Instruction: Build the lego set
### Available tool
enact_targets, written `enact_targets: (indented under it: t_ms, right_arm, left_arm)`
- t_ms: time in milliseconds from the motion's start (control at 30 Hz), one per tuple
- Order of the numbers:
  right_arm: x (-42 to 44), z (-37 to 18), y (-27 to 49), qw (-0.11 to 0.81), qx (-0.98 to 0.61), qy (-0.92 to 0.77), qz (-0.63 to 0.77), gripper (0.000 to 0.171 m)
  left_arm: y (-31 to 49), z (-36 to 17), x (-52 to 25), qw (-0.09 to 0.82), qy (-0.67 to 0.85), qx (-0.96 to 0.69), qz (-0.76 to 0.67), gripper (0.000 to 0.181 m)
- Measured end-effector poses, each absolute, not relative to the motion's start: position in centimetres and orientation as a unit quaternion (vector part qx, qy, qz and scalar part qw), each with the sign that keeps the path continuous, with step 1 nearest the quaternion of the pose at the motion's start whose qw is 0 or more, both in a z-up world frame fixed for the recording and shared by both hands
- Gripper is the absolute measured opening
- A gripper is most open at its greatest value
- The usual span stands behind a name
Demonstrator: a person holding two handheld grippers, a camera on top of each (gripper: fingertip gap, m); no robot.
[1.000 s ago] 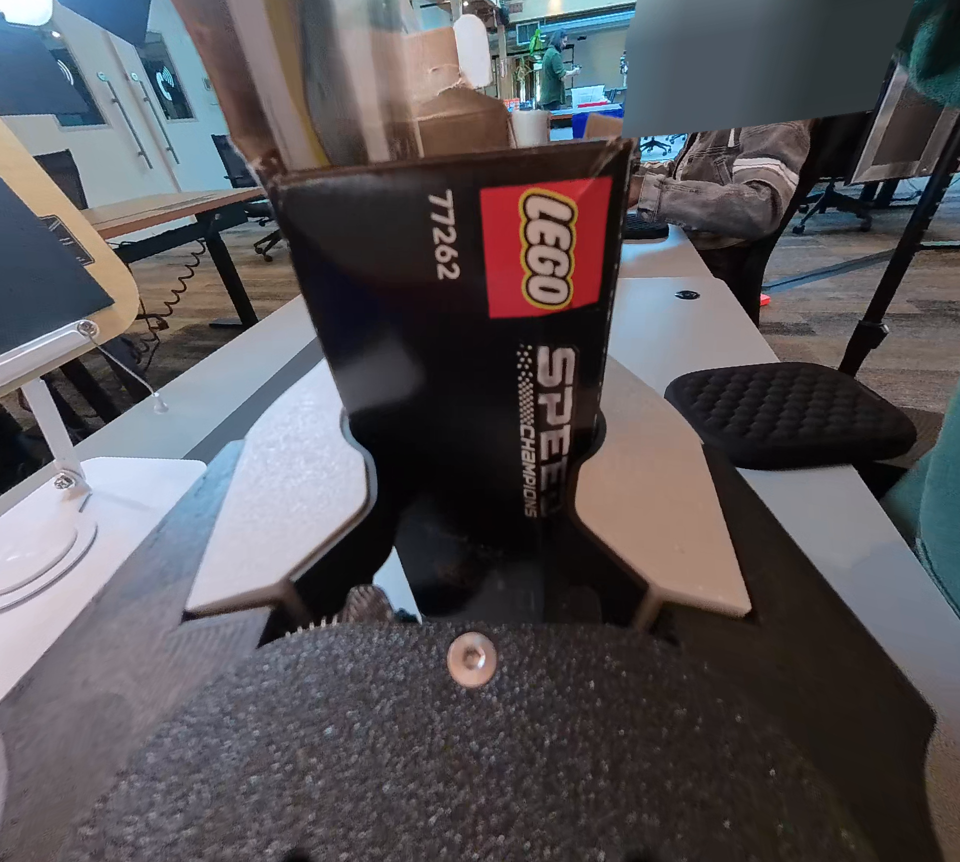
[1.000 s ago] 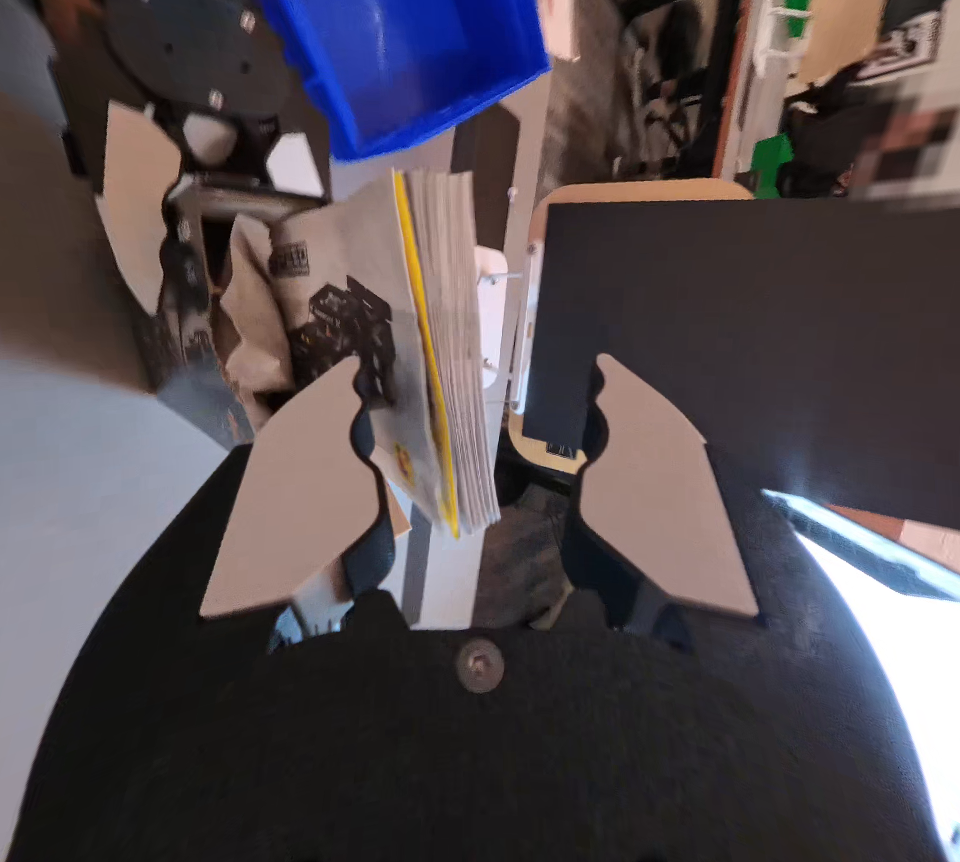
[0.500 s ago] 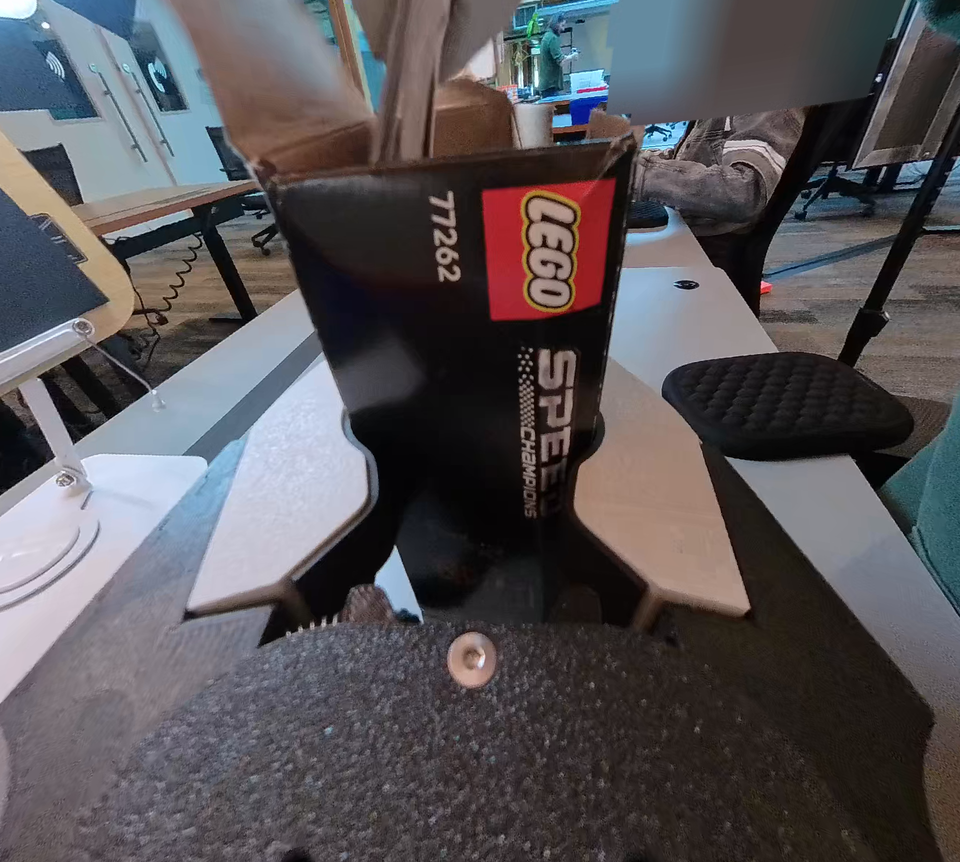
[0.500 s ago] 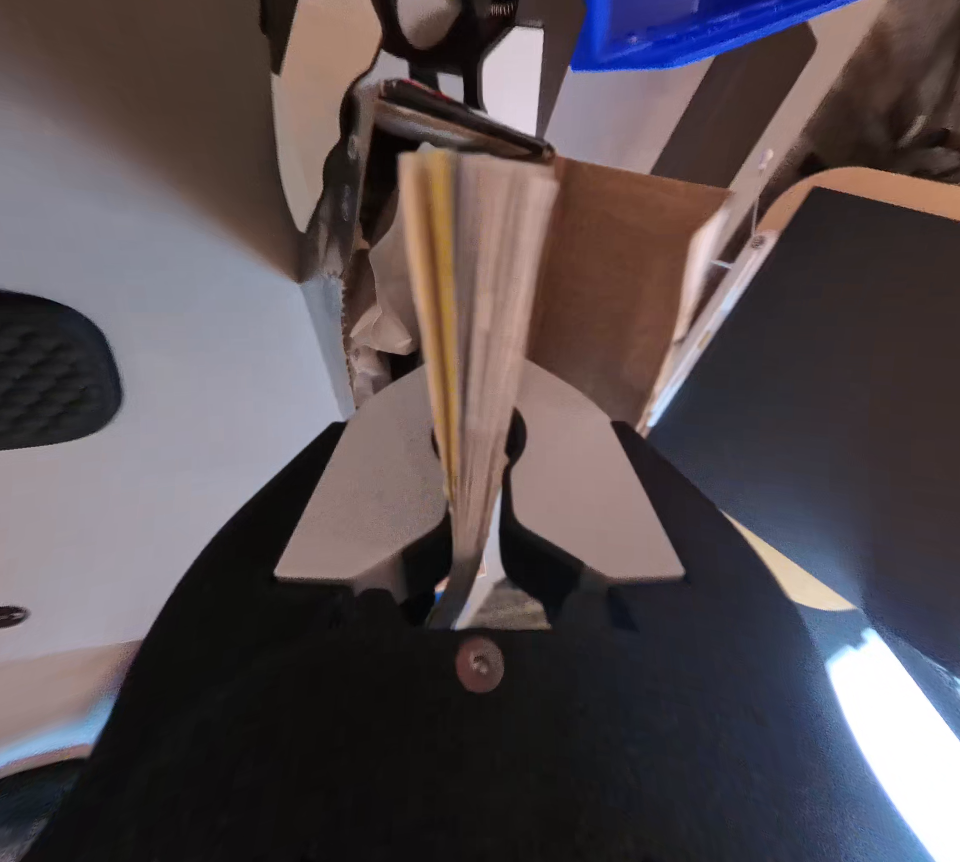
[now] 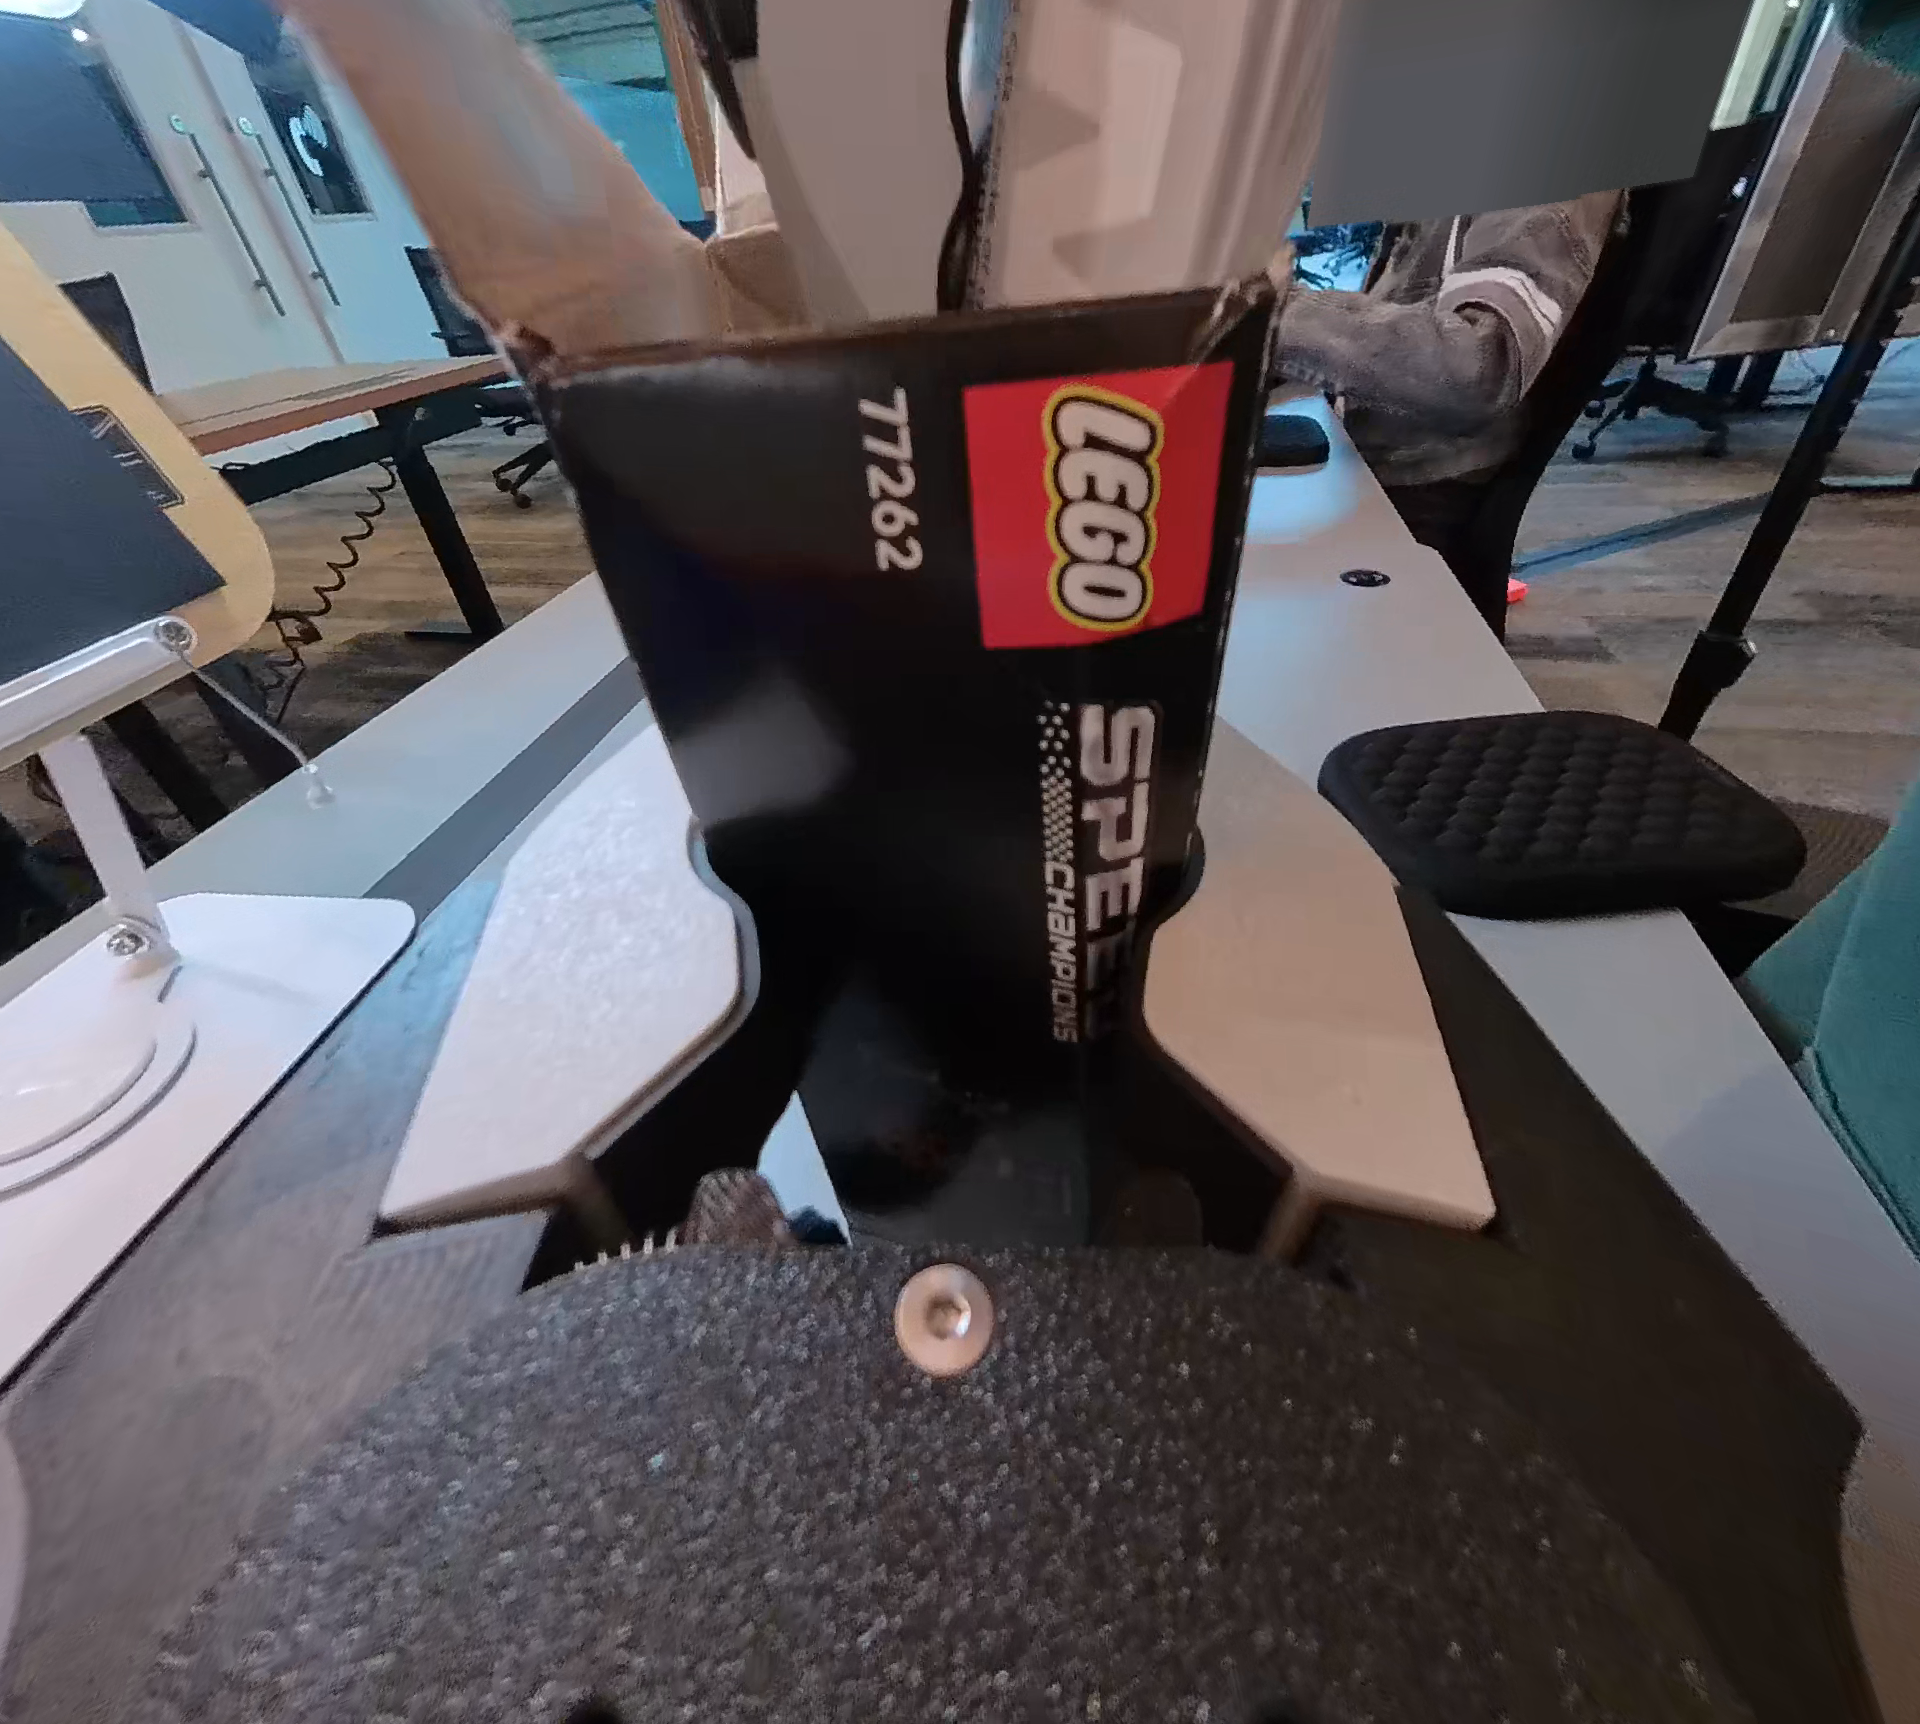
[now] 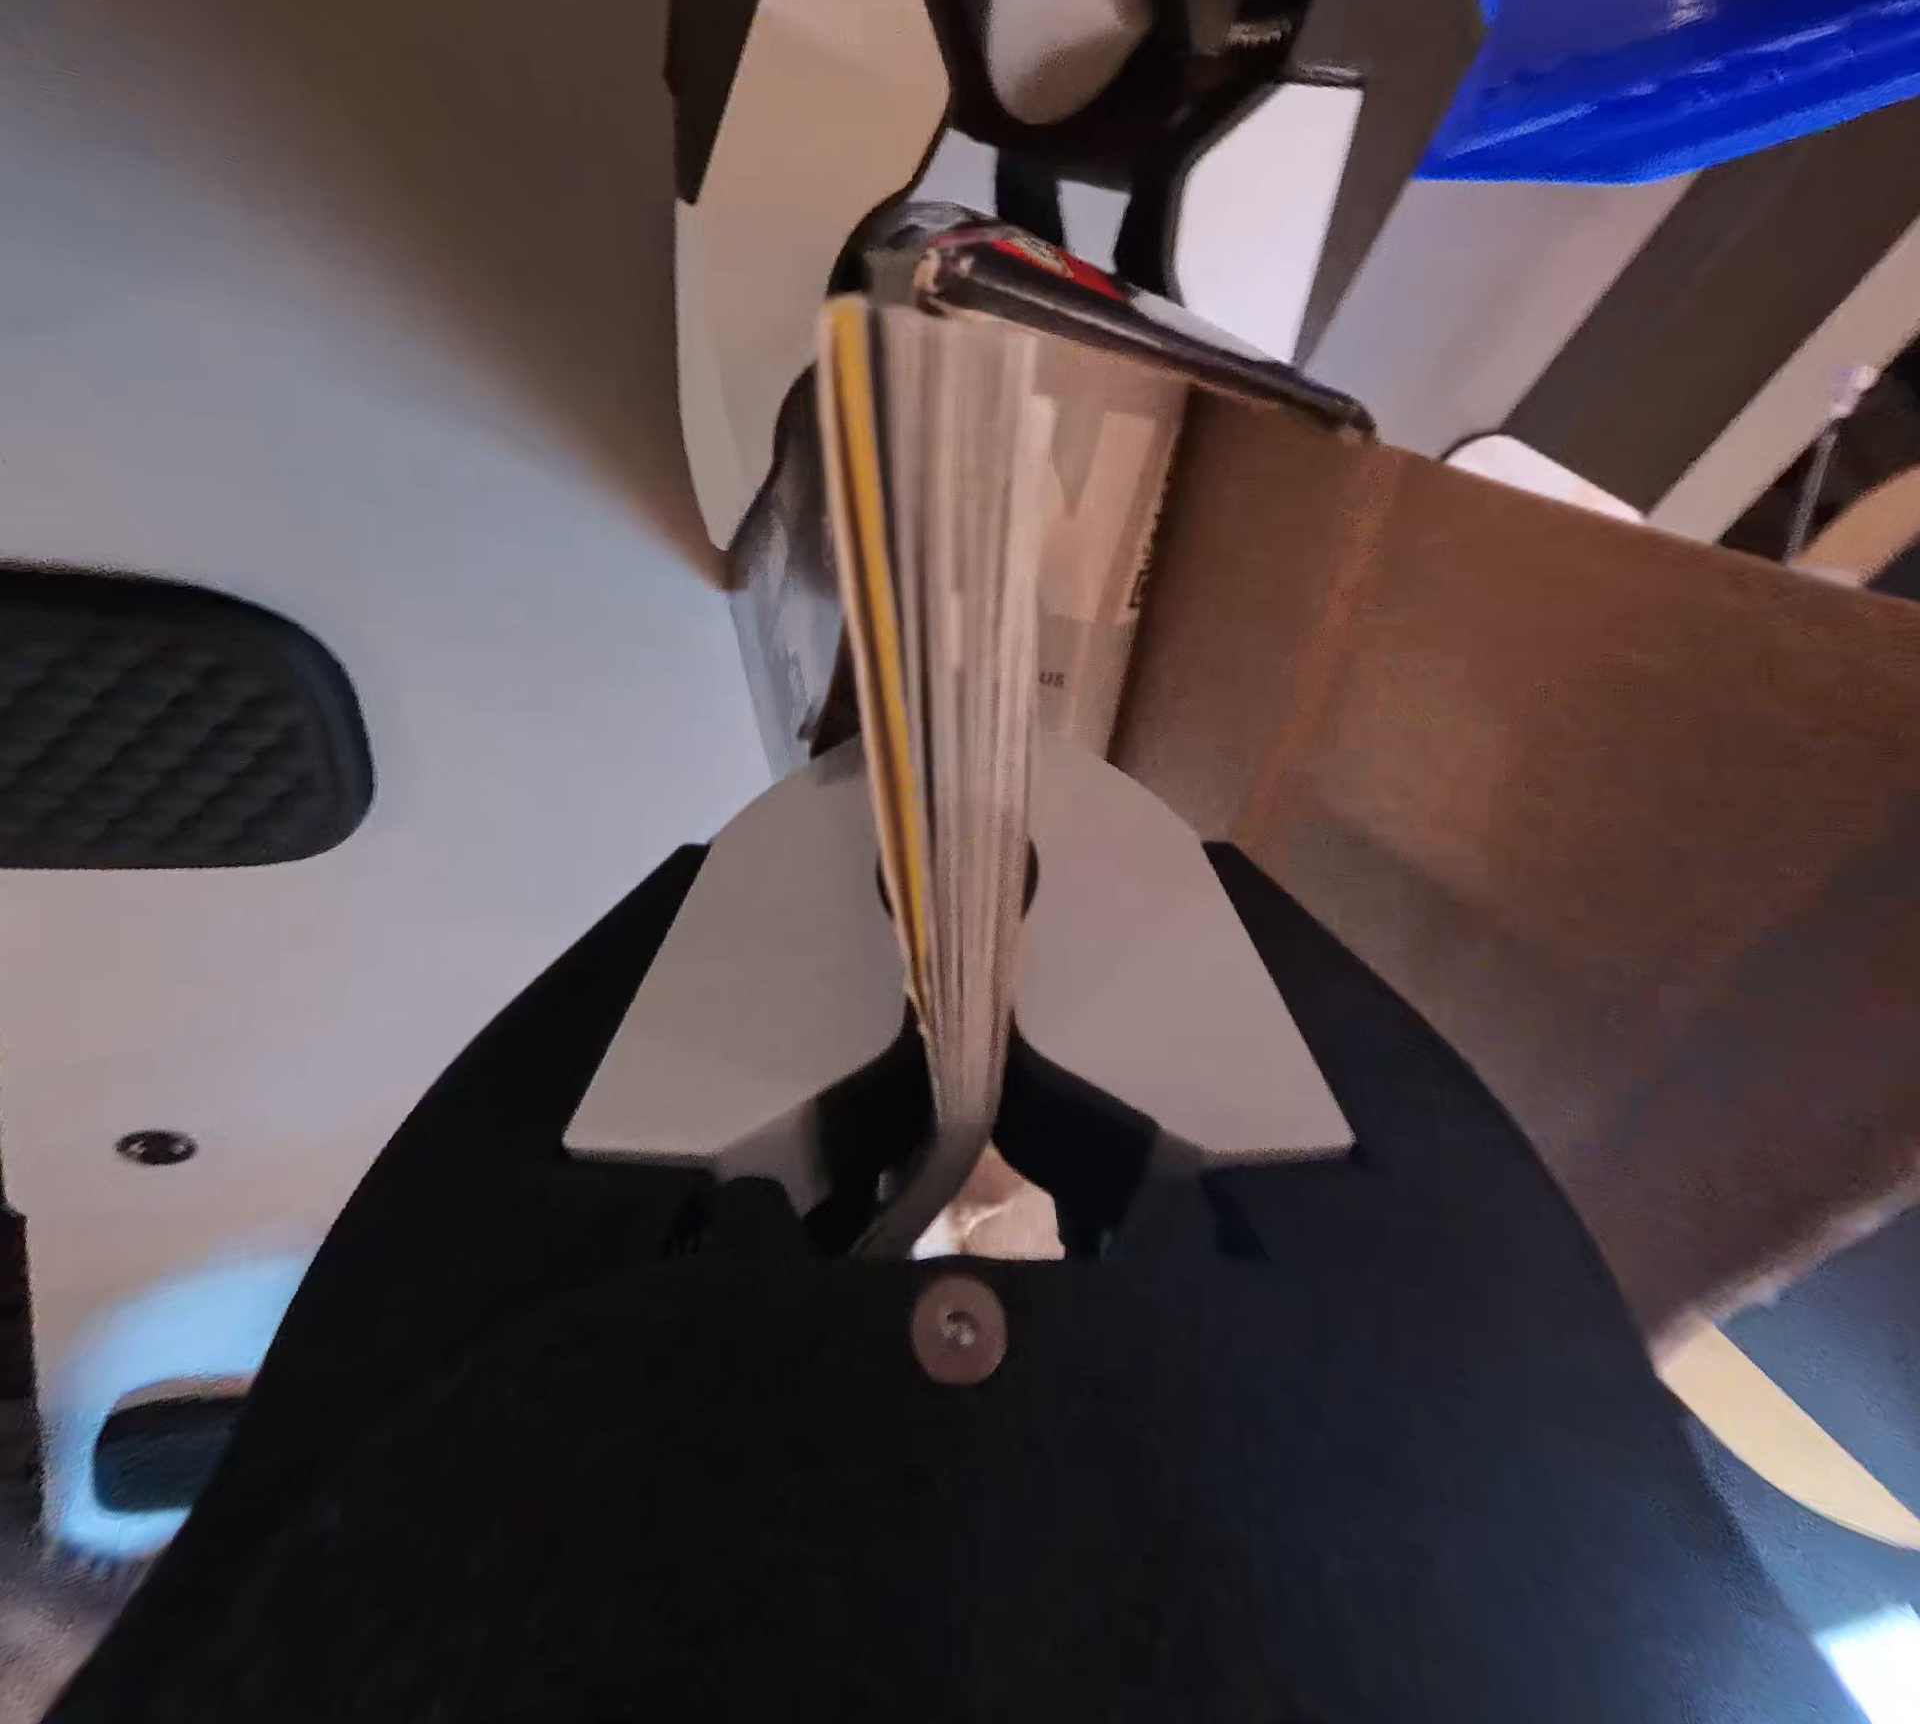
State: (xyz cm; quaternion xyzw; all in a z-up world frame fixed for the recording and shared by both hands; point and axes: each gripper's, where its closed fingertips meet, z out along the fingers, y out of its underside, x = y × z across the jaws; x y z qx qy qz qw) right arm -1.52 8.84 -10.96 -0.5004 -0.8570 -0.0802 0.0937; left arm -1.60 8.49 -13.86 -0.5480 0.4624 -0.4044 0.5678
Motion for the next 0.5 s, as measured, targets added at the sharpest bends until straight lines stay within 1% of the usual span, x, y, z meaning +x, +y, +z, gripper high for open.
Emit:
enact_targets:
  t_ms: [100, 133, 233, 400, 467, 500]
  right_arm:
    - [-2.5, -8.5, 10.6, 0.171, -0.511, -0.838, -0.088, 0.004]
    - [-2.3, -7.5, 11.3, 0.182, -0.512, -0.834, -0.097, 0.005]
    - [-2.2, -7.5, 11.8, 0.189, -0.501, -0.837, -0.112, 0.005]
    - [-2.4, -8.9, 11.5, 0.148, -0.511, -0.841, -0.102, 0.005]
    - [-1.9, -11.5, 10.8, 0.106, -0.508, -0.85, -0.091, 0.005]
    - [-2.0, -12.4, 11.0, 0.109, -0.503, -0.852, -0.096, 0.004]
  left_arm:
    - [8.8, -13.8, -2.3, 0.568, 0.463, -0.547, -0.405, 0.076]
    - [8.3, -13.8, -1.9, 0.571, 0.476, -0.536, -0.4, 0.075]
    - [8.4, -13.8, -1.8, 0.568, 0.475, -0.538, -0.403, 0.076]
    - [8.4, -13.8, -1.9, 0.568, 0.473, -0.54, -0.403, 0.075]
    - [8.1, -13.8, -1.8, 0.567, 0.481, -0.536, -0.4, 0.075]
    - [8.2, -13.9, -1.8, 0.567, 0.479, -0.539, -0.398, 0.076]
